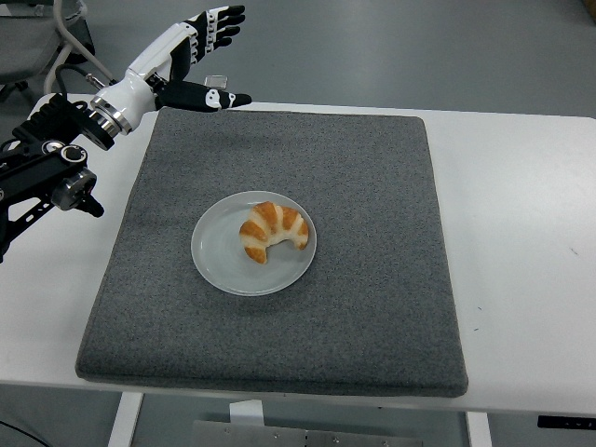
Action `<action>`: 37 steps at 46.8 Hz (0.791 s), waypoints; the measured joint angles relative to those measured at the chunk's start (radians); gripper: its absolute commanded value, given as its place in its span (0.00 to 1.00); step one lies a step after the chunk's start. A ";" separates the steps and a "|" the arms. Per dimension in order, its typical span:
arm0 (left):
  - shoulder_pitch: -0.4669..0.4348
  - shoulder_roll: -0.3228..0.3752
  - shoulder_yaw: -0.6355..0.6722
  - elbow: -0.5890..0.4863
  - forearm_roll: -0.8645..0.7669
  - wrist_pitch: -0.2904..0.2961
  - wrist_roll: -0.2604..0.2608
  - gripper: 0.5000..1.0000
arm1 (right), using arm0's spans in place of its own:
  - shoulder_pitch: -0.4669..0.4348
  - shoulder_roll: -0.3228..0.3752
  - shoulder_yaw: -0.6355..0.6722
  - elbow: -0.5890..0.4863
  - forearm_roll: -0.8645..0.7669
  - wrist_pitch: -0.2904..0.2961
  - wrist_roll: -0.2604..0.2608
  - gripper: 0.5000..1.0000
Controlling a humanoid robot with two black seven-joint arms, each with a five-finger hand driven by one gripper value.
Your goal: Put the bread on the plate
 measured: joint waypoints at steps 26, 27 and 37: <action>0.007 -0.025 -0.051 0.412 -0.401 -0.338 -0.001 0.98 | 0.000 0.000 0.000 0.015 0.000 0.000 -0.005 0.86; 0.008 -0.034 -0.051 0.425 -0.402 -0.344 -0.001 0.98 | 0.000 0.000 0.000 0.018 0.000 0.000 -0.006 0.86; 0.035 -0.122 -0.049 0.544 -0.402 -0.411 -0.002 0.98 | 0.000 0.000 0.000 0.025 0.000 -0.001 -0.008 0.86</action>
